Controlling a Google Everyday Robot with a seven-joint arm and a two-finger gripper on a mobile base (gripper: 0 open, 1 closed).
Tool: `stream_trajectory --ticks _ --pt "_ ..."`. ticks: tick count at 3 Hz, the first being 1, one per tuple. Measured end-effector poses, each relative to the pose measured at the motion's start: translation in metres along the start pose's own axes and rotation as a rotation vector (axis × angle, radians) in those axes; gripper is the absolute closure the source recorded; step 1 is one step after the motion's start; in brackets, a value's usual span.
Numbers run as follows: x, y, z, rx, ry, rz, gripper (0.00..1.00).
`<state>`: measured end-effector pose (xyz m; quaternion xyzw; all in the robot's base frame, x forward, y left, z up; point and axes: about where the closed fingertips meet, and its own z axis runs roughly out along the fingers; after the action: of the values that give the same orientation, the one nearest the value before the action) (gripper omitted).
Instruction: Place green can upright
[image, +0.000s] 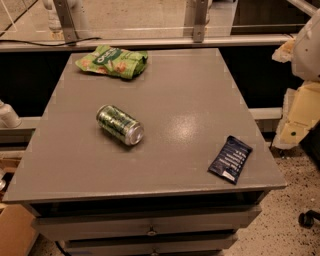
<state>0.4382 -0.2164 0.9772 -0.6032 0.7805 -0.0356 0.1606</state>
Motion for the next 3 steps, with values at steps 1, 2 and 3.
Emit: stream_trajectory --ticks 1,2,3 --pt "0.0 0.0 0.0 0.0 0.0 0.0 0.0" --pt "-0.014 -0.005 0.001 0.01 -0.024 -0.038 0.0" --pt "-0.059 -0.012 0.012 -0.003 -0.081 -0.116 0.0"
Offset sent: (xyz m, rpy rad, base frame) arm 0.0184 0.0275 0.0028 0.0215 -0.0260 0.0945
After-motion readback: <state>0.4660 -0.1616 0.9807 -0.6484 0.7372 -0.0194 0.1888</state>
